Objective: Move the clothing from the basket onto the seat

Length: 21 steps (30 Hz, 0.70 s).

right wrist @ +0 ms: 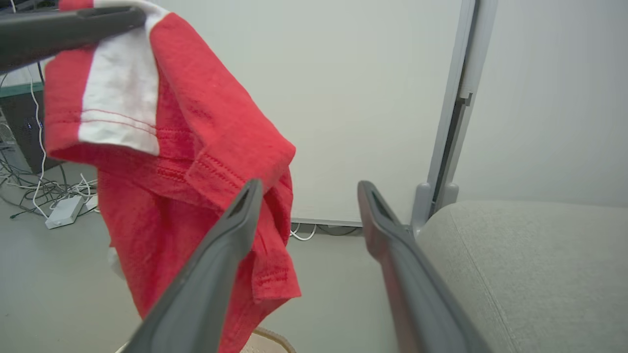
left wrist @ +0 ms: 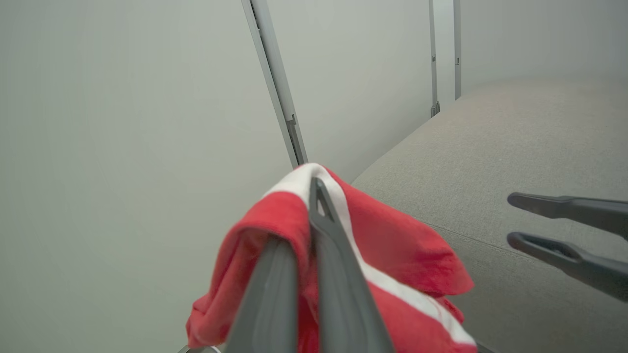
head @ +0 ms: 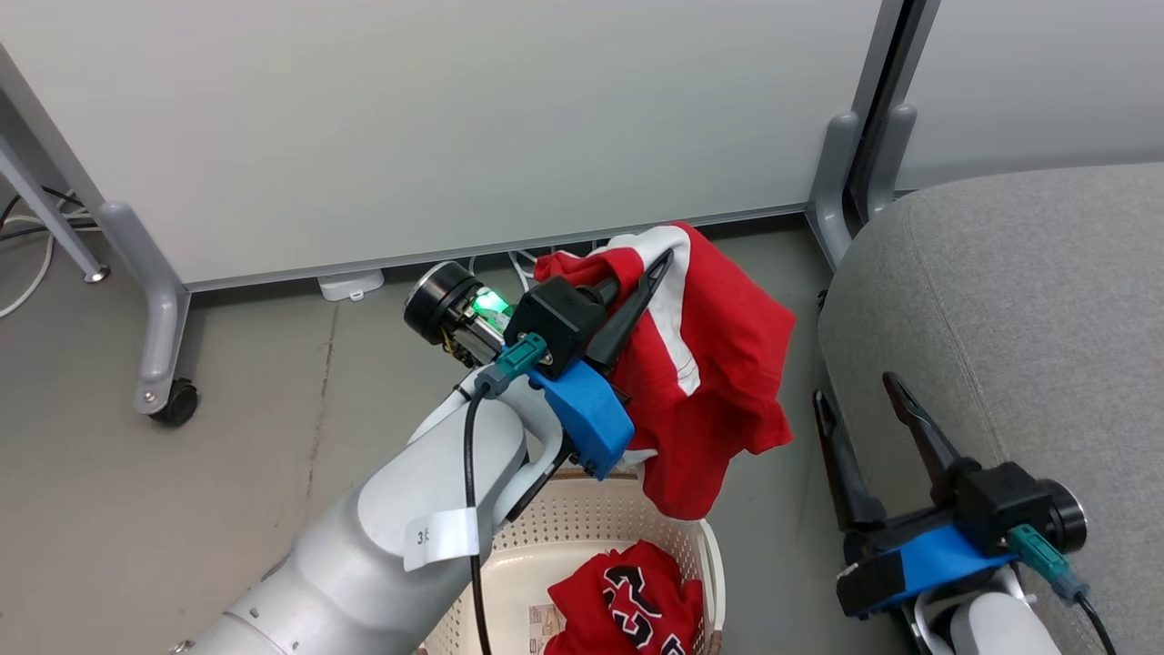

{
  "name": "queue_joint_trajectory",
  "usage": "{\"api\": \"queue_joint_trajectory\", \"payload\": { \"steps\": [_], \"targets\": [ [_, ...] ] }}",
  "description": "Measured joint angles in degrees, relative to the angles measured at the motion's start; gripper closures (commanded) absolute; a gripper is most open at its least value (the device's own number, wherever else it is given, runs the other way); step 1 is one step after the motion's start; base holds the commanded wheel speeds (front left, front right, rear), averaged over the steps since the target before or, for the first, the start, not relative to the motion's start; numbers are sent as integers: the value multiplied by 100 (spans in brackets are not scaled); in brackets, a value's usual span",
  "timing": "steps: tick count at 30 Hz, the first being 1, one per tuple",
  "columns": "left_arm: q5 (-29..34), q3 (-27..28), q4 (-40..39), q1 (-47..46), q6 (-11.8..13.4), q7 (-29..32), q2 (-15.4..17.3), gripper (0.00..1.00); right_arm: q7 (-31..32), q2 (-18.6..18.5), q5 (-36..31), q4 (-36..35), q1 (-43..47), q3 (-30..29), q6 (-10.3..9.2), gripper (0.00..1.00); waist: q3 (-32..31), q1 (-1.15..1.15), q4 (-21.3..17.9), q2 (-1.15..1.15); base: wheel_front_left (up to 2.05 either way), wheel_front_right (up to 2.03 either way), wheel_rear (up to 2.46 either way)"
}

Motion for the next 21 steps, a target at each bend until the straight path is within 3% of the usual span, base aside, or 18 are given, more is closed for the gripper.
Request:
{"api": "queue_joint_trajectory", "payload": {
  "steps": [11, 21],
  "targets": [
    [42, -24, -25, -9, 0, 0, -62, 100, 0, -392, -68, -12, -894, 883, 0, 0, 172, 0, 52, 0, 0, 0, 0],
    [99, -115, -66, -95, -5, 0, -180, 100, -1, -701, -176, 626, -1724, 1403, 0, 0, 330, 0, 160, 0, 0, 0, 0]
  ]
}}
